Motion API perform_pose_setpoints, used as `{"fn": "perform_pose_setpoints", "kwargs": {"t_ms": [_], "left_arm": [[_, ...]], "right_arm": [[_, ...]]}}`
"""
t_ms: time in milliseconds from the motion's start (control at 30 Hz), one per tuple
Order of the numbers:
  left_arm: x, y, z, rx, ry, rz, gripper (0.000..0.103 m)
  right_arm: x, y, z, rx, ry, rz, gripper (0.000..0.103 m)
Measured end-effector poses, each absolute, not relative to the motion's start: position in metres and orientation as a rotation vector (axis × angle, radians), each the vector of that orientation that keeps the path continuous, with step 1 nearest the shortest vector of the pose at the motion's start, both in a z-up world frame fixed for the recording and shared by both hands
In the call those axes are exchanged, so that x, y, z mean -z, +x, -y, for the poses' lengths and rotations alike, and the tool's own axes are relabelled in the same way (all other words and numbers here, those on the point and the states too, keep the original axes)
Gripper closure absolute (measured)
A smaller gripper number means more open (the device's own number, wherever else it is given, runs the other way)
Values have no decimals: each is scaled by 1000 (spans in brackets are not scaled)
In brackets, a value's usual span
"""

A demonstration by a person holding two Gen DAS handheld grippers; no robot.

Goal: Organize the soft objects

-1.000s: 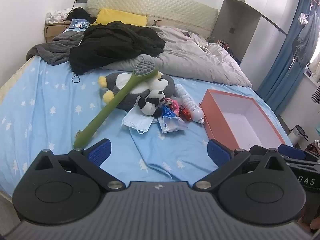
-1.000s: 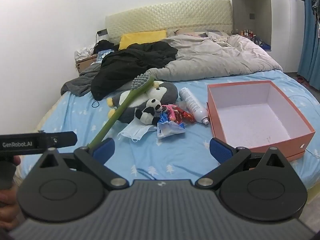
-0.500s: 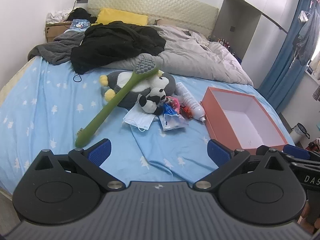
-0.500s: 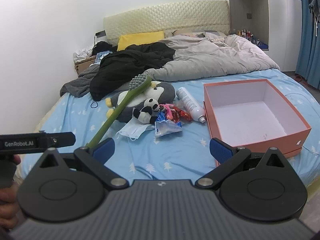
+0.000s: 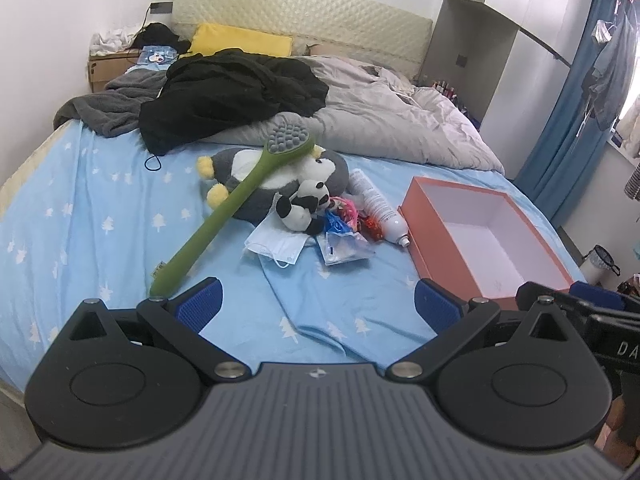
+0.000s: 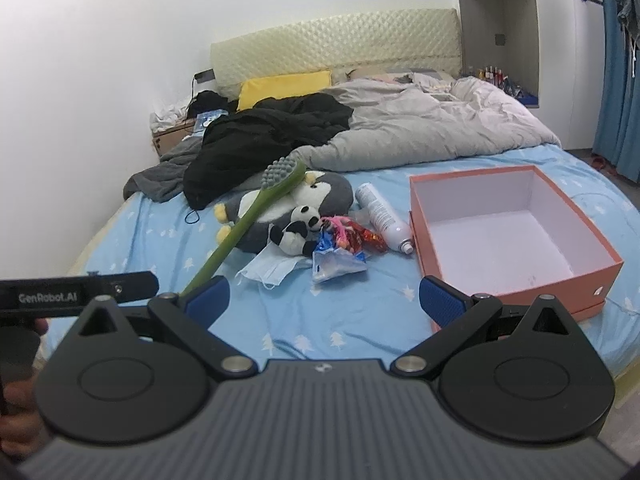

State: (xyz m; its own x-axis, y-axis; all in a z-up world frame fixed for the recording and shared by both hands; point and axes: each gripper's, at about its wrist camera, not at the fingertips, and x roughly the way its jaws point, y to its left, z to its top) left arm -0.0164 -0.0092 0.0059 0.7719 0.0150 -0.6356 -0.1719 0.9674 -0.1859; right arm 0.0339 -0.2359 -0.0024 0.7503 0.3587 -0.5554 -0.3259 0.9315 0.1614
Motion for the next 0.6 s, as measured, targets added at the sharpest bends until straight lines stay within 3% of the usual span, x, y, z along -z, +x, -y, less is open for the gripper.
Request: {"fn": "perform_pose_setpoints", "kwargs": {"t_ms": [600], "left_arm": [[-8,-17,15,-90,-228,-661,0]], "right_arm": [[-1,31,243,-376,66,-597,0]]}}
